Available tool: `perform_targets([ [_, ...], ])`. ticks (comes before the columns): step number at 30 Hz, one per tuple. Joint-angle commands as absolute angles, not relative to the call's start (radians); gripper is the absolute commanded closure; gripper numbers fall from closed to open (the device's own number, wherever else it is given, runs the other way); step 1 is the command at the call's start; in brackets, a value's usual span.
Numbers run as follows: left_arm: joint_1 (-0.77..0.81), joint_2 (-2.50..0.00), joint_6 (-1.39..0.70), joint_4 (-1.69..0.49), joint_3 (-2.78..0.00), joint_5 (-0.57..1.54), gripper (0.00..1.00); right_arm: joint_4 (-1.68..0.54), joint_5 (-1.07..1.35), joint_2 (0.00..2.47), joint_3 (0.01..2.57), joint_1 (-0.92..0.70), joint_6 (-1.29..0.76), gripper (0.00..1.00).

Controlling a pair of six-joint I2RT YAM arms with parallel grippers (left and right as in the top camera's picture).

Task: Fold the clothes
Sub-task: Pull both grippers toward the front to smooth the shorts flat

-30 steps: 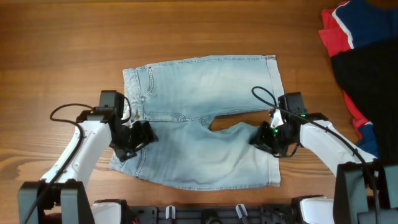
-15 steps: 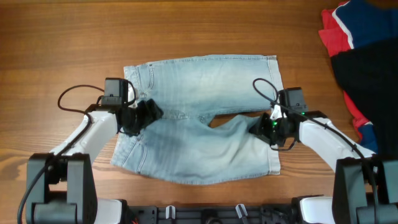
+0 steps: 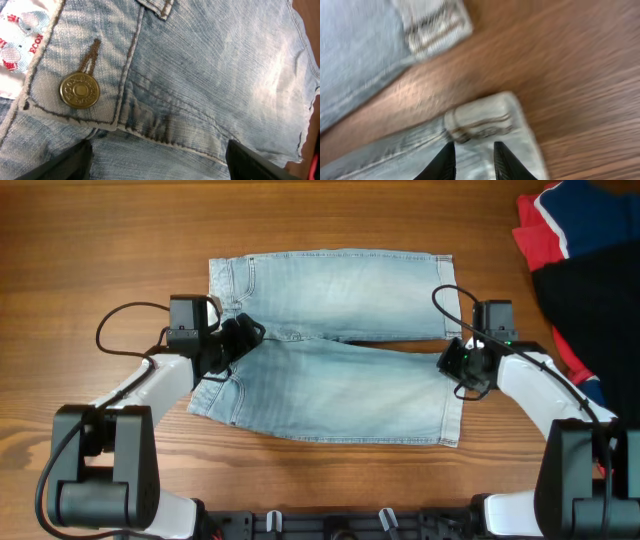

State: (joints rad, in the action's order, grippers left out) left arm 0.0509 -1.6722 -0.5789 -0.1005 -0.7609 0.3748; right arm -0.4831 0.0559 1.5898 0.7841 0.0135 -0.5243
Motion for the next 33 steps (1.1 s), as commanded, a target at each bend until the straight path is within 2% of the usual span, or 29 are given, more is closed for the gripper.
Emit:
perform_targets([
  [1, 0.047, -1.695, -0.58, -0.15, -0.774, 0.393, 0.14, -0.551, -0.022, 1.604, 0.856, 0.021, -0.456, 0.7],
  [4, 0.047, -1.606, -0.516, -0.326, -0.807, 0.4, 0.1, -0.696, -0.027, 1.573, 0.941, 0.021, -0.38, 0.66],
  [7, 0.041, -1.476, -0.455, -0.464, -0.812, 0.4, 0.01, -0.844, -0.026, 1.502, 1.014, 0.021, -0.373, 0.64],
  [11, -0.012, -1.239, -0.457, -0.727, -0.812, 0.372, 0.0, -0.987, 0.004, 1.352, 1.027, 0.021, -0.367, 0.63],
  [15, -0.037, -1.156, -0.569, -0.952, -0.808, 0.214, 0.0, -1.078, 0.058, 1.276, 1.026, 0.02, -0.366, 0.63],
  [21, -0.038, -1.187, -0.722, -0.891, -0.646, 0.207, 0.0, -1.161, 0.092, 1.276, 0.987, 0.02, -0.371, 0.63],
  [24, -0.038, -1.193, -0.727, -0.765, -0.565, 0.2, 0.01, -1.147, 0.095, 1.276, 0.94, 0.02, -0.374, 0.63],
  [30, -0.038, -1.193, -0.768, -0.722, -0.551, 0.083, 0.03, -1.126, 0.122, 1.276, 0.925, 0.02, -0.373, 0.62],
  [32, -0.038, -1.197, -0.769, -0.694, -0.546, 0.084, 0.12, -1.122, 0.123, 1.276, 0.925, 0.02, -0.373, 0.63],
  [33, -0.038, -1.201, -0.772, -0.691, -0.545, 0.084, 0.23, -1.123, 0.13, 1.276, 0.924, 0.02, -0.373, 0.63],
])
